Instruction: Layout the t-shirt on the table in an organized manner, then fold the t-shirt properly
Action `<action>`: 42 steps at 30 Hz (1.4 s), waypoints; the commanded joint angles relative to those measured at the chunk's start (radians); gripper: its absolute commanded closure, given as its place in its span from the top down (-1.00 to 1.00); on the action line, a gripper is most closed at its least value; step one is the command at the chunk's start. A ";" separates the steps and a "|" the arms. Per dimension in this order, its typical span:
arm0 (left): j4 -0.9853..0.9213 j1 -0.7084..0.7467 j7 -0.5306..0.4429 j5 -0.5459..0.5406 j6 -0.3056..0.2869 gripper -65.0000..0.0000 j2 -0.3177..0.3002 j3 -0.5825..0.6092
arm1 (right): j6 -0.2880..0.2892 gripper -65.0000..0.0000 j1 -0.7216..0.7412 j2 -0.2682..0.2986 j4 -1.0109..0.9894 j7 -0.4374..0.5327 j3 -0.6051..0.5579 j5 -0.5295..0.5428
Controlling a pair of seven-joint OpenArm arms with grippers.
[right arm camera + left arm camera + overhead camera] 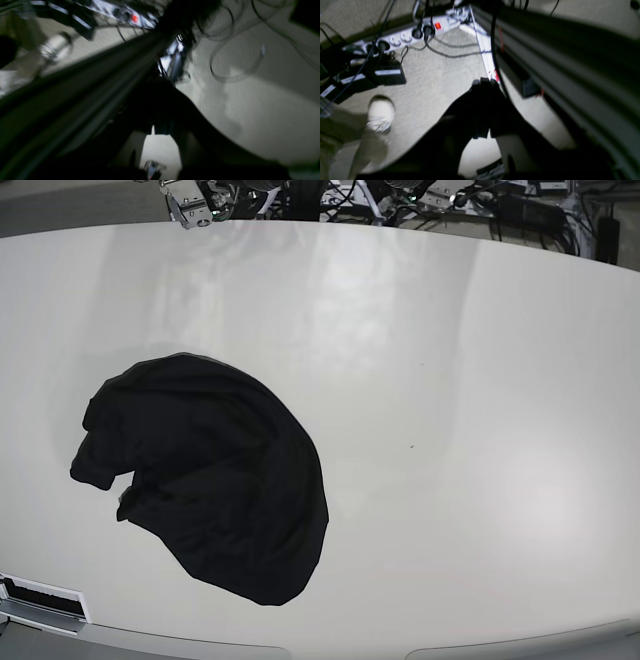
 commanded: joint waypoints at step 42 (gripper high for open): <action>1.777 0.651 0.342 -0.279 -0.219 -1.00 -0.479 -0.803 | -0.154 -1.00 -0.834 0.312 1.864 -0.287 0.000 -0.185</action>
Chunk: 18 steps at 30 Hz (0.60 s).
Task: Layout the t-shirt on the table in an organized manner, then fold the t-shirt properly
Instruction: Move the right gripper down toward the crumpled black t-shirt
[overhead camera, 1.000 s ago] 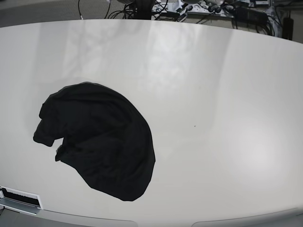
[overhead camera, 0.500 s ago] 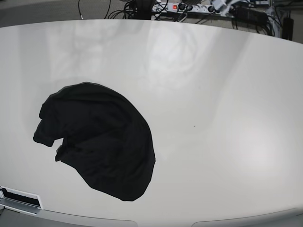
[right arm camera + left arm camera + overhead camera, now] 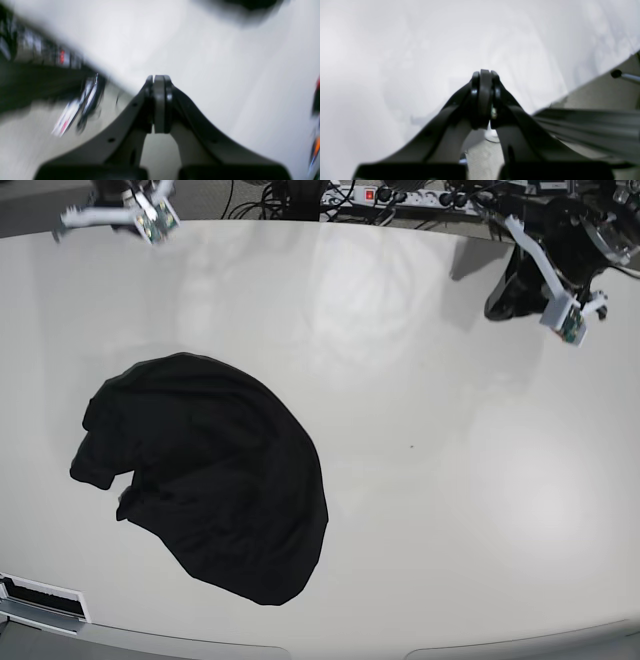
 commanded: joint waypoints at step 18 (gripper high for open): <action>-0.393 -0.476 -0.044 0.118 -0.004 -1.00 -0.008 0.335 | 0.002 -0.58 0.606 0.008 -0.276 0.119 0.002 0.121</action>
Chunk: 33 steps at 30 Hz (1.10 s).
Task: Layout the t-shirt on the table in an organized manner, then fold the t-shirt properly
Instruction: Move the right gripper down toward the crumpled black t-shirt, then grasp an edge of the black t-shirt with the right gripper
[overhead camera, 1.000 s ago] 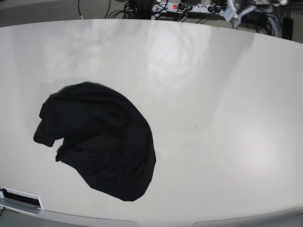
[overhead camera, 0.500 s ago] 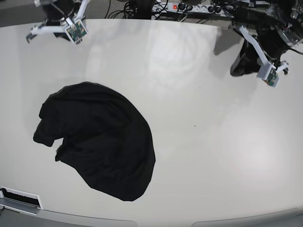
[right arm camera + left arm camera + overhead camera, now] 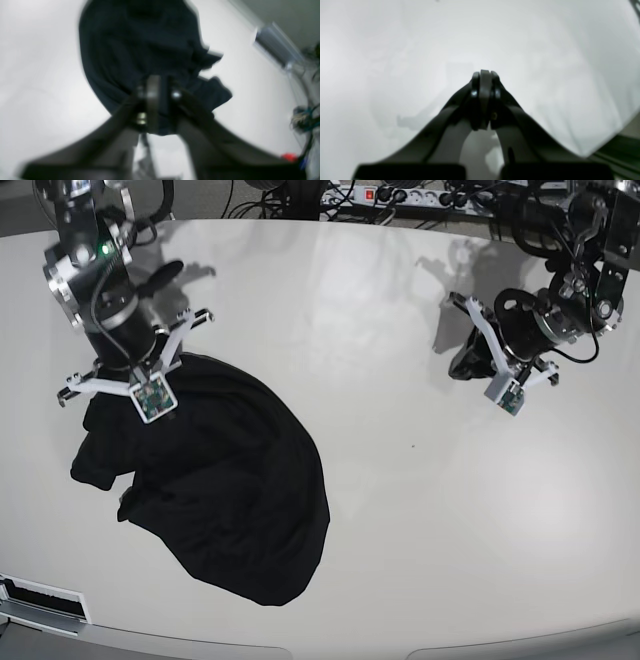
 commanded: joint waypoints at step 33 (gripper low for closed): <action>-0.026 -0.042 0.002 -0.038 -0.092 -1.00 -0.016 0.002 | 0.559 -0.02 0.517 -0.228 -0.583 -0.549 0.018 1.230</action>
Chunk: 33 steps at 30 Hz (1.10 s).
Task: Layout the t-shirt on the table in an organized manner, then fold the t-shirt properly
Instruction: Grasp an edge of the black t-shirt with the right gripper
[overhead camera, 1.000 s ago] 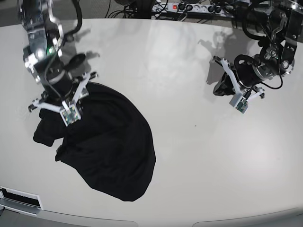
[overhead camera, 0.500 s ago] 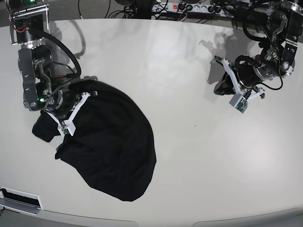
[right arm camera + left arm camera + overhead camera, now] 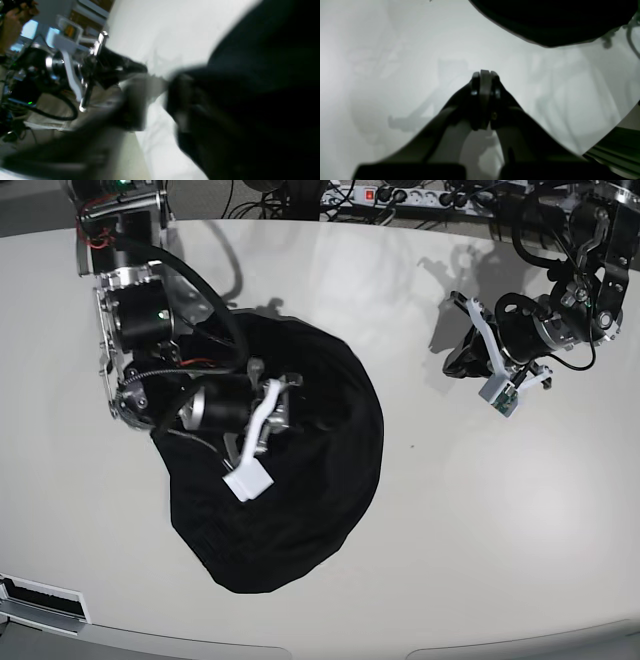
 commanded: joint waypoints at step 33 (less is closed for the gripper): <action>0.014 -0.007 -0.020 -0.070 -0.007 -1.00 -0.008 -0.006 | -0.173 0.17 0.099 0.148 -0.139 0.439 -0.039 -0.892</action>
